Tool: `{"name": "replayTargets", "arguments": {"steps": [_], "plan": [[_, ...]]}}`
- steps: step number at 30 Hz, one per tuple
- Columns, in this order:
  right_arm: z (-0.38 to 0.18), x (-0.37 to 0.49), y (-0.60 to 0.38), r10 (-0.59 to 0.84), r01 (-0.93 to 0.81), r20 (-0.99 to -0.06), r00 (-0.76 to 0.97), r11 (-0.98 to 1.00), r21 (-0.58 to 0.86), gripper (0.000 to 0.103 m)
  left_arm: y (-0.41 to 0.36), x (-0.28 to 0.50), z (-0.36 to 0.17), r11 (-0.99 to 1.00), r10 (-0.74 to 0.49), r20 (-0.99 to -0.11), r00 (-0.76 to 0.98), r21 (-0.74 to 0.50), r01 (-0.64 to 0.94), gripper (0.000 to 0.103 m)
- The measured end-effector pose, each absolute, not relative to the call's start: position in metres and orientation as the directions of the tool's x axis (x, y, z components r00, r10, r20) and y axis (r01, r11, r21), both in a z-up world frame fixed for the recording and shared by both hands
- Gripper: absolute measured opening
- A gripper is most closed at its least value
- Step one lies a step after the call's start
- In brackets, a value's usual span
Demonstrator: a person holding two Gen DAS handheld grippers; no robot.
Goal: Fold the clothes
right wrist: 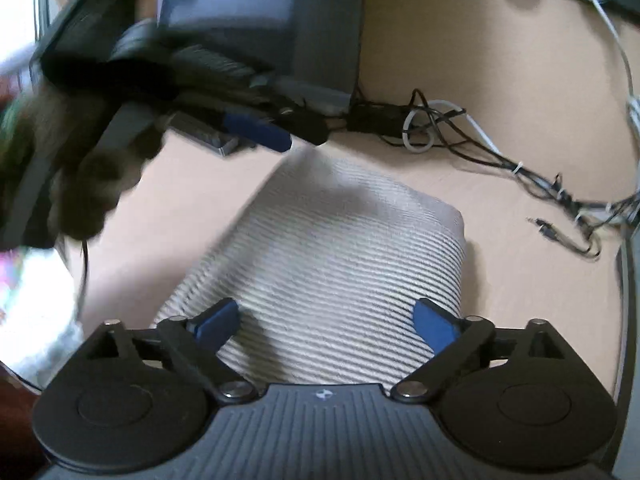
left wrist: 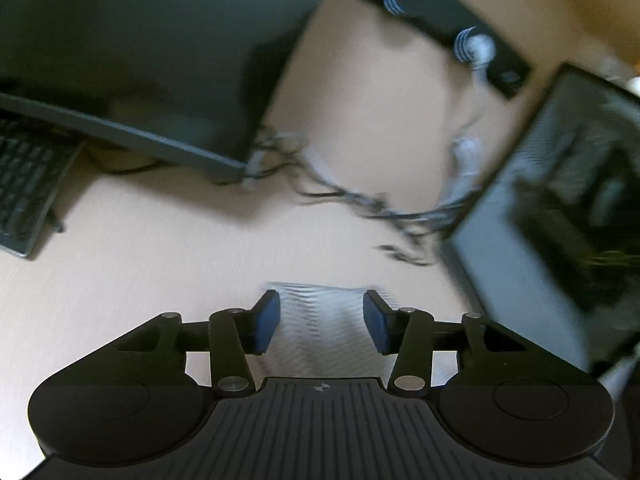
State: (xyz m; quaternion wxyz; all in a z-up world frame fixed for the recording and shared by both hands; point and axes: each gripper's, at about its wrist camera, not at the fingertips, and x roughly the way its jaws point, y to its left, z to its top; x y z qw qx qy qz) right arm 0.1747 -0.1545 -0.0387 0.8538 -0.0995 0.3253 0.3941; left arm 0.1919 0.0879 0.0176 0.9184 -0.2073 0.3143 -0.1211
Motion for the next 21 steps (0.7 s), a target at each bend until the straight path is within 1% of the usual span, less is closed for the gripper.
{"name": "replayTargets", "arguments": {"steps": [1,3,5,6,7,9,11,13,15,17,19,21], "plan": [[-0.033,0.181,-0.161,0.633,-0.723,-0.617,0.467,0.675,0.146,0.103,0.088,0.191,0.018,0.881,-0.363,-0.529,0.767,-0.463,0.098,0.05],[-0.023,0.201,-0.174,0.654,-0.654,-0.576,0.49,0.713,0.253,0.103,0.089,0.197,0.011,0.889,-0.345,-0.555,0.757,-0.452,0.073,0.048],[-0.021,0.22,-0.18,0.617,-0.566,-0.569,0.544,0.77,0.294,0.103,0.092,0.206,-0.001,0.894,-0.316,-0.594,0.74,-0.448,0.023,0.047],[-0.022,0.23,-0.18,0.576,-0.511,-0.58,0.576,0.807,0.295,0.103,0.091,0.212,-0.004,0.891,-0.318,-0.6,0.734,-0.453,0.016,0.044],[-0.024,0.238,-0.18,0.536,-0.46,-0.595,0.599,0.839,0.291,0.103,0.091,0.218,-0.006,0.888,-0.325,-0.603,0.728,-0.46,0.014,0.035],[-0.028,0.243,-0.177,0.518,-0.434,-0.607,0.602,0.851,0.297,0.103,0.089,0.231,-0.011,0.88,-0.337,-0.609,0.718,-0.474,0.011,0.025],[-0.032,0.243,-0.172,0.518,-0.437,-0.613,0.596,0.85,0.293,0.103,0.084,0.244,0.0,0.876,-0.363,-0.567,0.739,-0.478,0.064,0.024],[-0.041,0.239,-0.16,0.487,-0.469,-0.645,0.589,0.856,0.218,0.103,0.082,0.256,0.005,0.885,-0.355,-0.559,0.75,-0.46,0.076,0.023],[-0.053,0.232,-0.147,0.445,-0.5,-0.679,0.584,0.856,0.132,0.103,0.08,0.267,-0.002,0.91,-0.32,-0.589,0.742,-0.41,0.066,0.023],[-0.06,0.224,-0.142,0.431,-0.515,-0.679,0.595,0.852,0.089,0.103,0.077,0.276,-0.018,0.94,-0.274,-0.644,0.714,-0.336,0.058,0.024],[-0.063,0.223,-0.144,0.436,-0.501,-0.674,0.596,0.858,0.112,0.103,0.079,0.279,-0.037,0.951,-0.252,-0.686,0.682,-0.304,0.046,0.029],[-0.067,0.229,-0.152,0.462,-0.472,-0.691,0.556,0.86,0.195,0.103,0.083,0.274,-0.041,0.944,-0.259,-0.686,0.68,-0.329,0.028,0.029]]}}
